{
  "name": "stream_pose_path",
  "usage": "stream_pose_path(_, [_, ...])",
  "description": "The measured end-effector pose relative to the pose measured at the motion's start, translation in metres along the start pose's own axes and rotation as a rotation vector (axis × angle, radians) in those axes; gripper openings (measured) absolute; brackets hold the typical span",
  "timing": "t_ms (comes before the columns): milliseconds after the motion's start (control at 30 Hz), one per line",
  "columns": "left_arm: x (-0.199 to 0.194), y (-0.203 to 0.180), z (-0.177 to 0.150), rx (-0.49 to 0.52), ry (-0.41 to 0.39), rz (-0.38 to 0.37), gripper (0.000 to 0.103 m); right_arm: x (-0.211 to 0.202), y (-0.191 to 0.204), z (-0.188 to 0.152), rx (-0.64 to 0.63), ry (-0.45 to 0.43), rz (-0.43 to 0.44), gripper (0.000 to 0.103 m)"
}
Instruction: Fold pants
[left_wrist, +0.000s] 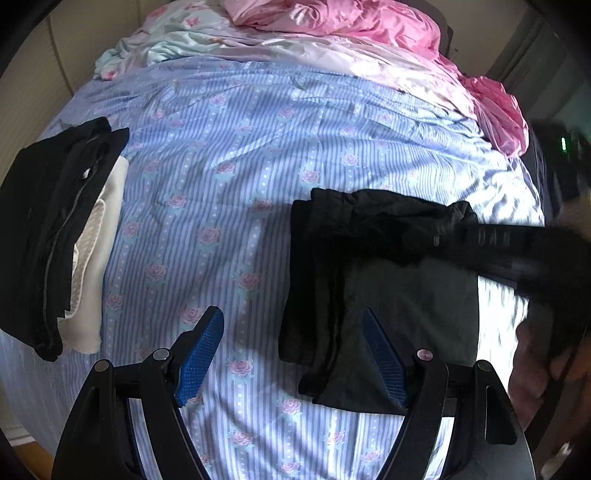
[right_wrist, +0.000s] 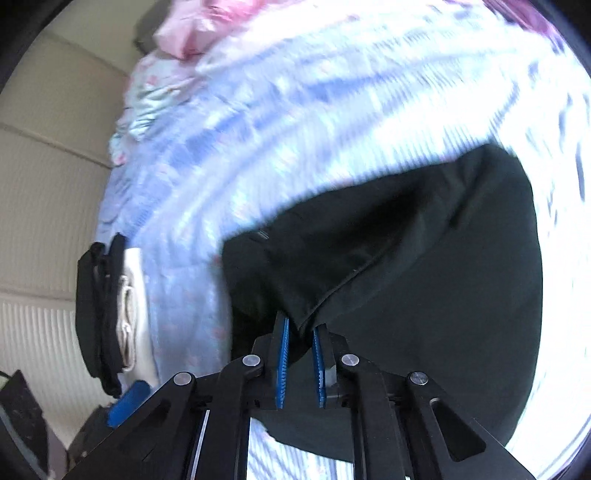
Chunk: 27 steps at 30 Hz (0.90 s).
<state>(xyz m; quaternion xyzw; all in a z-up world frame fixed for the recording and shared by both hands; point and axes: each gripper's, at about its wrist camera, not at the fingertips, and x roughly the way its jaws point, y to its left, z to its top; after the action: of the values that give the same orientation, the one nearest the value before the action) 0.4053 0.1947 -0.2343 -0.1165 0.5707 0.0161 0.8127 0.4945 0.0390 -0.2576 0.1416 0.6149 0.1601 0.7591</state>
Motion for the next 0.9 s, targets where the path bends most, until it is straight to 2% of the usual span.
stream_pose_path(200, [-0.007,0.007,0.000,-0.028,-0.007,0.022,0.077,0.014,0.034,0.054,-0.157,-0.017,-0.085,0.011])
stream_pose_path(300, [-0.010,0.010,0.001,-0.032,-0.009,0.032,0.077,0.021,0.035,0.072,-0.175,-0.002,-0.101,0.011])
stream_pose_path(367, [-0.011,0.011,0.001,-0.036,-0.013,0.039,0.076,0.023,0.037,0.078,-0.188,0.001,-0.109,0.016])
stream_pose_path(400, [-0.012,0.012,0.001,-0.037,-0.014,0.042,0.077,0.019,0.037,0.077,-0.196,-0.004,-0.115,0.026])
stream_pose_path(433, [-0.012,0.013,0.001,-0.037,-0.015,0.045,0.077,0.015,0.038,0.076,-0.207,-0.020,-0.113,0.042])
stream_pose_path(500, [-0.012,0.013,0.003,-0.033,-0.020,0.047,0.077,0.000,0.037,0.074,-0.219,-0.063,-0.107,0.054])
stream_pose_path(700, [-0.015,-0.004,0.014,0.052,-0.066,-0.004,0.077,-0.049,0.011,0.062,-0.190,-0.159,-0.127,0.054])
stream_pose_path(900, [-0.013,-0.039,0.041,0.197,-0.109,-0.122,0.082,-0.088,-0.045,0.039,-0.094,-0.197,-0.199,0.054])
